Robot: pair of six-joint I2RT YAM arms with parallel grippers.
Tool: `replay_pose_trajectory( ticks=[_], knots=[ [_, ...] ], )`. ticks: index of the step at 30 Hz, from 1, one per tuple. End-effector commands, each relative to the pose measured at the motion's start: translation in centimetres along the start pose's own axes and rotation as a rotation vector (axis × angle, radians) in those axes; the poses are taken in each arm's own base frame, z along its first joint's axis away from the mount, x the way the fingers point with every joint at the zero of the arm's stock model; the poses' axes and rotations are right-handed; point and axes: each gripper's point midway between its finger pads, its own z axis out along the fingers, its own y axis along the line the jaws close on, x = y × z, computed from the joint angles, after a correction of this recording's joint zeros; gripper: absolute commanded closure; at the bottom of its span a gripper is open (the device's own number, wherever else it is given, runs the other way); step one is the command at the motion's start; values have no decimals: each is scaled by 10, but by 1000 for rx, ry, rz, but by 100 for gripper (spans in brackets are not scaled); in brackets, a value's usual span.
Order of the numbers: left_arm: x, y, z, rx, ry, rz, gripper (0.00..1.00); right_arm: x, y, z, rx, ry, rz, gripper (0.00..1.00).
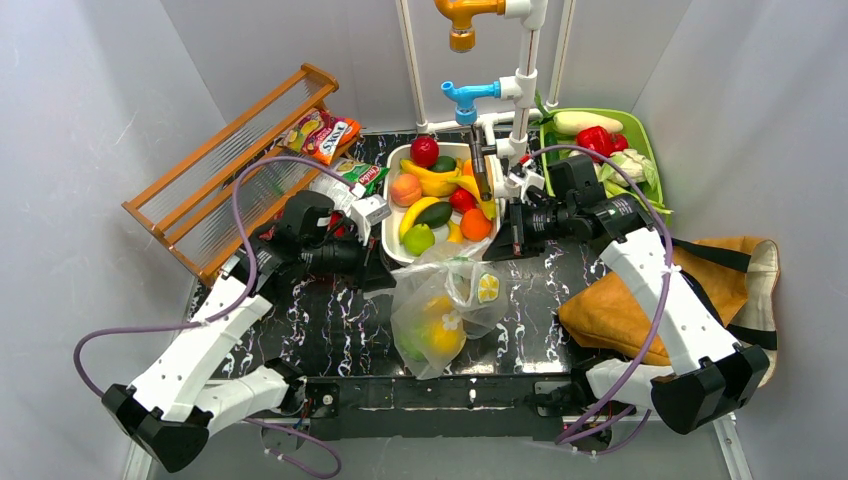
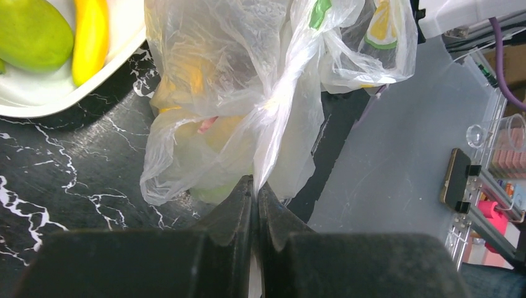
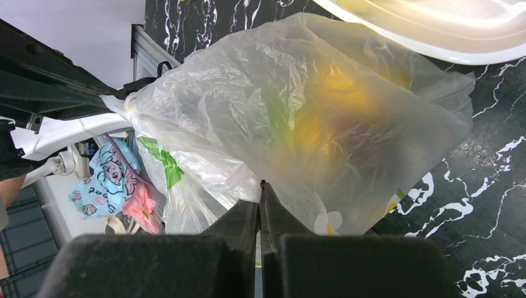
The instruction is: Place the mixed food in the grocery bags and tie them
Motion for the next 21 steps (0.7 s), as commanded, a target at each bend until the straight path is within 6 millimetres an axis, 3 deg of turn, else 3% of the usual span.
replay_pose_trajectory(
  ticks=[1,9,13,21],
  knots=[
    [42,8,-20,-87,66,-134,100,-9,-49,-16,199,-94,13,99],
    [50,12,-17,-99,38,-189,100,-1,-58,-10,201,-60,9,99],
    [63,15,-11,-98,21,-243,100,8,-68,-5,216,-43,8,99],
    [66,20,-10,-131,14,-286,100,28,-90,2,261,-12,39,99]
  ],
)
